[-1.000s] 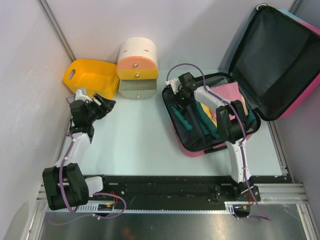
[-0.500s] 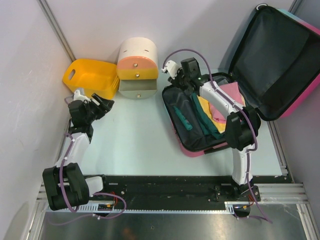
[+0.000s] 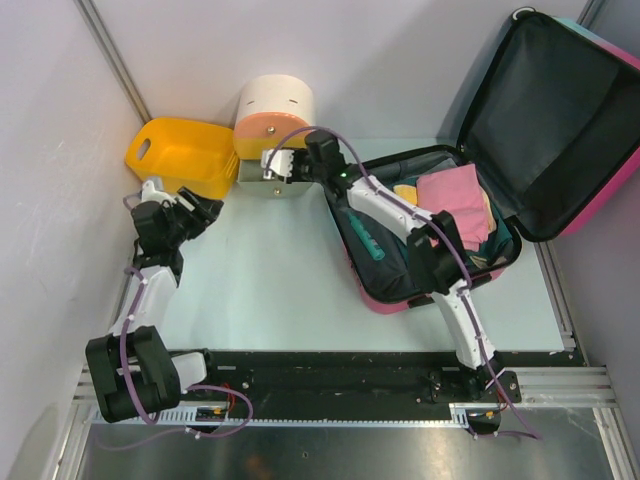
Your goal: Open, take out, and arrange the luggage
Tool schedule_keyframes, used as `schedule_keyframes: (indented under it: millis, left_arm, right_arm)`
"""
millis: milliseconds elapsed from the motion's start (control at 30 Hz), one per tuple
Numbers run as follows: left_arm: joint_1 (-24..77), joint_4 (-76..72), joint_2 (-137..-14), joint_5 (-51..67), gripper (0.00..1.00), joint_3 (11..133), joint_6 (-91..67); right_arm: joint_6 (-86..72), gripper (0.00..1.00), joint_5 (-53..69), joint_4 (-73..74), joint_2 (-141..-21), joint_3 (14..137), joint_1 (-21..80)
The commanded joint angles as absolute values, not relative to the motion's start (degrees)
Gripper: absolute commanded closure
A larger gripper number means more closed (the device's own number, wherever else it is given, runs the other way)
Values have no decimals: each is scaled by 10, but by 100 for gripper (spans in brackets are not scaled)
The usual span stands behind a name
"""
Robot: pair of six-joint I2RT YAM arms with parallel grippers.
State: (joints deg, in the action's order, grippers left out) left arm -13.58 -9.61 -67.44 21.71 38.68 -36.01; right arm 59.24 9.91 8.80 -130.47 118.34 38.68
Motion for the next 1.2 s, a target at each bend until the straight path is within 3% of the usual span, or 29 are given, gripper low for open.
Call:
schedule_keyframes:
  millis: [0, 100, 333, 500, 633, 667, 733, 767, 867, 1167]
  left_arm:
    - [-142, -103, -649, 232, 25, 383, -354]
    - [-142, -103, -643, 229, 23, 384, -338]
    - [-142, -103, -643, 226, 17, 394, -299]
    - [-136, -103, -681, 242, 22, 408, -280]
    - [-103, -111, -729, 221, 36, 431, -272]
    - [-83, -114, -739, 214, 46, 437, -268]
    - [-65, -125, -780, 193, 58, 456, -263]
    - [-52, -129, -798, 189, 70, 464, -265]
    - [-32, -149, -862, 176, 83, 497, -278]
    - [32, -192, -1032, 123, 99, 622, -312]
  right_arm:
    - [620, 75, 119, 30, -1363, 1273, 392]
    - [628, 66, 122, 12, -1395, 1289, 396]
    - [624, 28, 130, -15, -1397, 1272, 409]
    - [593, 18, 128, -18, -1360, 1267, 412]
    - [565, 16, 116, -25, -1297, 1217, 411]
    - [561, 16, 113, -25, -1282, 1203, 411]
    - [541, 15, 106, -20, -1232, 1171, 404]
    - [535, 15, 105, -12, -1217, 1145, 401]
    - [499, 15, 98, 33, -1154, 1091, 375]
    - [408, 14, 59, 139, -1018, 1000, 266]
